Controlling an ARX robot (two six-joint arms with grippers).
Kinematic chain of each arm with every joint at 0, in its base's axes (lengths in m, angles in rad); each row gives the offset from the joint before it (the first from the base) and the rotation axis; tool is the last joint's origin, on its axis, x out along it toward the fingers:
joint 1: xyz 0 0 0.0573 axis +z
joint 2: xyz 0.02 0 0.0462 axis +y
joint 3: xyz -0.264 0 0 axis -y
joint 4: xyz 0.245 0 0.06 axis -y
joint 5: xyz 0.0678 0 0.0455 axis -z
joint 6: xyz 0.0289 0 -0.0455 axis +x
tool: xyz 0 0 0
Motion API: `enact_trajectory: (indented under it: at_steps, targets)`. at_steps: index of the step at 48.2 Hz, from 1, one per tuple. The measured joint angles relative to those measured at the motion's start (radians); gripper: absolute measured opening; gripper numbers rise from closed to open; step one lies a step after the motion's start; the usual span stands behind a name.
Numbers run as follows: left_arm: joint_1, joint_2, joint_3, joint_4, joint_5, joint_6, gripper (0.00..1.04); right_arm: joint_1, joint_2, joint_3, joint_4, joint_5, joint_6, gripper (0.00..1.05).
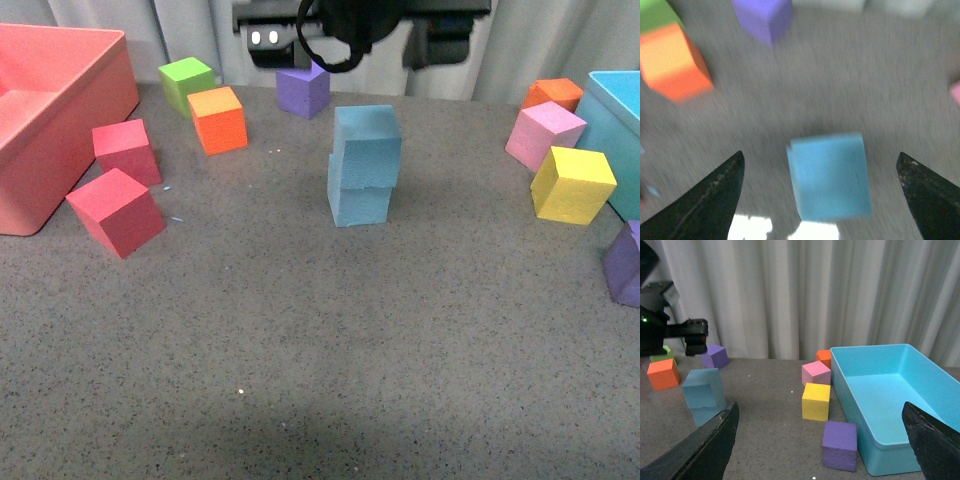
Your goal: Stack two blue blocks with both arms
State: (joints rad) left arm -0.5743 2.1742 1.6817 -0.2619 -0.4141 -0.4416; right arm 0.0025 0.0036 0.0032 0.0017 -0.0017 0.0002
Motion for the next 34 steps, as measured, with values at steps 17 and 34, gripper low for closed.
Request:
enact_trajectory:
  at_steps: [17, 34]
  targets:
    - [0.226, -0.514, -1.075, 1.335, 0.058, 0.416, 0.19, 0.000, 0.000, 0.000, 0.000, 0.000, 0.000, 0.95]
    - [0.368, -0.767, -1.435, 1.411, 0.215, 0.432, 0.04, 0.000, 0.000, 0.000, 0.000, 0.001, 0.000, 0.95]
